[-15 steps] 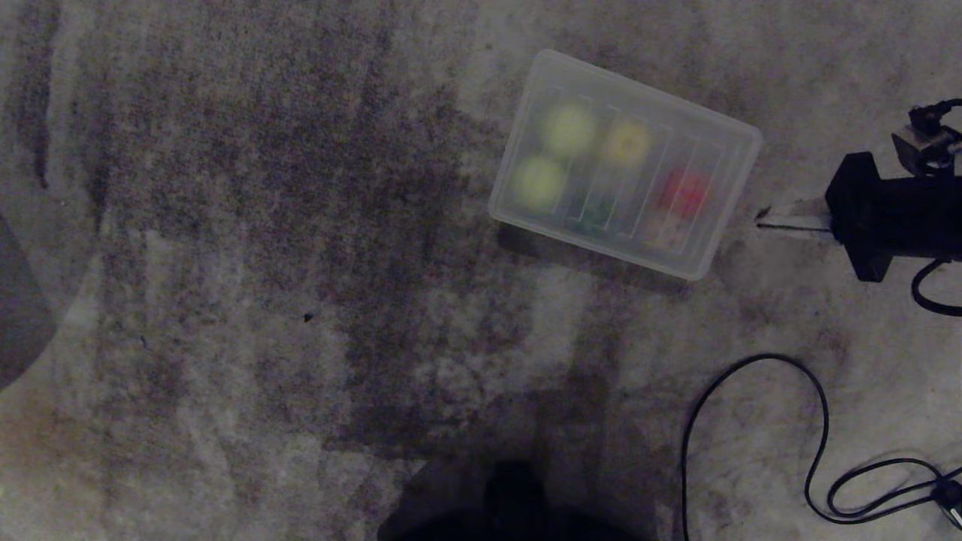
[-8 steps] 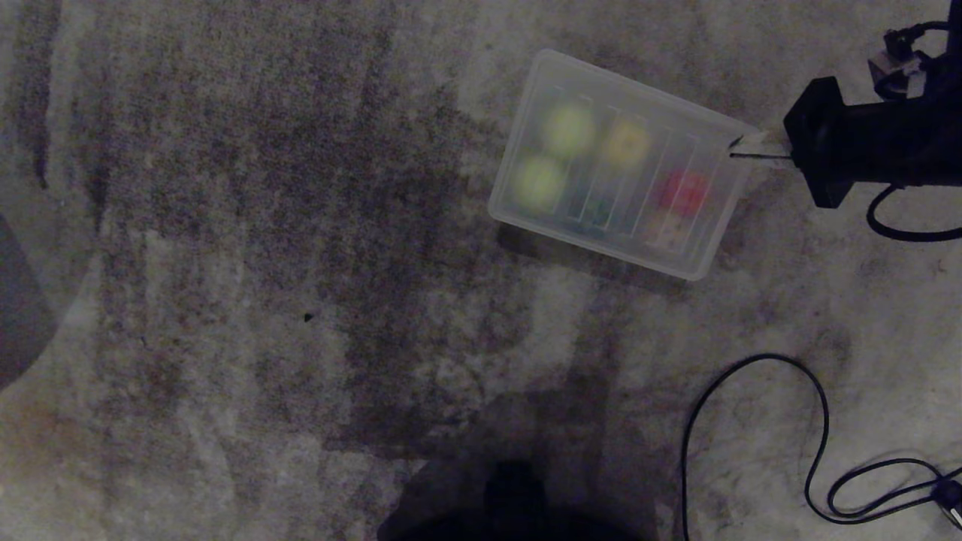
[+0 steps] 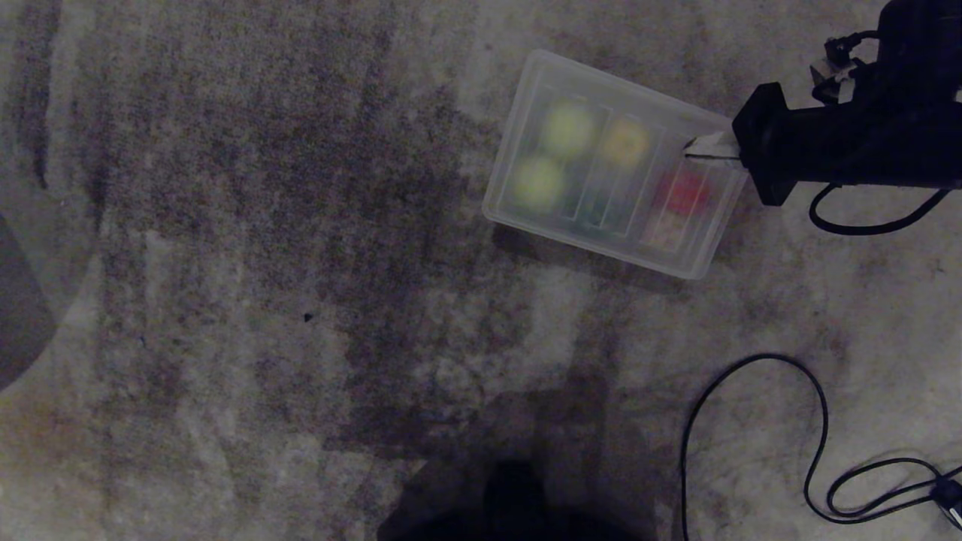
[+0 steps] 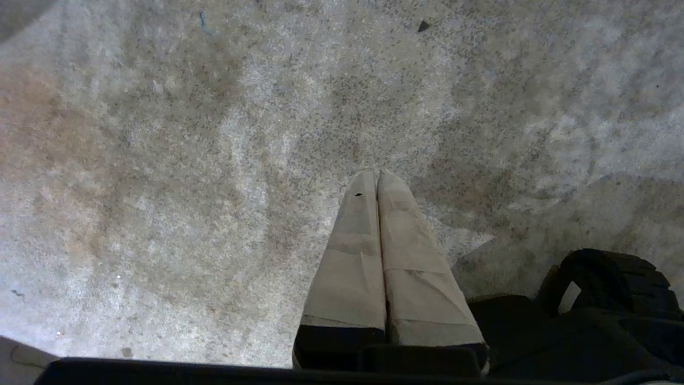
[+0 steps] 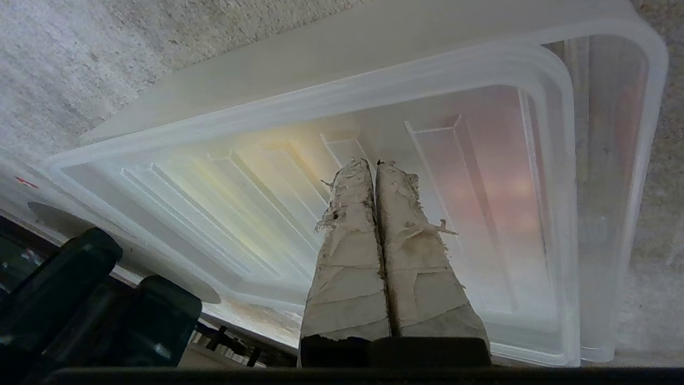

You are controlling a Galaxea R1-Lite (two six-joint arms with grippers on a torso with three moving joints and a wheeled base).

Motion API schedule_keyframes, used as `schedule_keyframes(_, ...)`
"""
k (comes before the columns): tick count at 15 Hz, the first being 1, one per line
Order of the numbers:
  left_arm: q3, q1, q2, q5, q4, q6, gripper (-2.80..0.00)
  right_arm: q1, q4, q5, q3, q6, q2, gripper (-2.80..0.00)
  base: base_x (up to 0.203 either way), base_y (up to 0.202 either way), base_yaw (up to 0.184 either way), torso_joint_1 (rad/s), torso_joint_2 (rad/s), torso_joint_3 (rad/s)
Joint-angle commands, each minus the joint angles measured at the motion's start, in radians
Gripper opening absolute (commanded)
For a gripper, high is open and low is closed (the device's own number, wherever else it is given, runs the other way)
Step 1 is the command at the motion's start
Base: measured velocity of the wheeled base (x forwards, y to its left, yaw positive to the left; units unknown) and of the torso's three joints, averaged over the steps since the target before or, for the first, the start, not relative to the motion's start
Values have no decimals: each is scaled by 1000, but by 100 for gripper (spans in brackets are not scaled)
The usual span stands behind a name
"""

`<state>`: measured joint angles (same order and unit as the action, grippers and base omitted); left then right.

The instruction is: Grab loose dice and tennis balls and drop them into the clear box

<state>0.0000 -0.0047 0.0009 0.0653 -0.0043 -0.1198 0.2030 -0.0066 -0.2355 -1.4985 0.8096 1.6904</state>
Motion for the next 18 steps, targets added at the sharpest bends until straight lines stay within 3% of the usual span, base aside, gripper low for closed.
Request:
schedule_keyframes(1,2,-1,1,1,0,-1,-280,-7,-15,2,3,0,22,-280,0,0,0,0,0,0)
schedule_keyframes(15,2,0,1,1,0,-1,-280,-68,-18,7,66,-154,-53,-280,0,0,0,0,0,0)
schedule_keyframes(18,2,0,1,1,0,-1,-280,-68,-18,-2,66,-155,-66,-280,0,0,0,0,0,0)
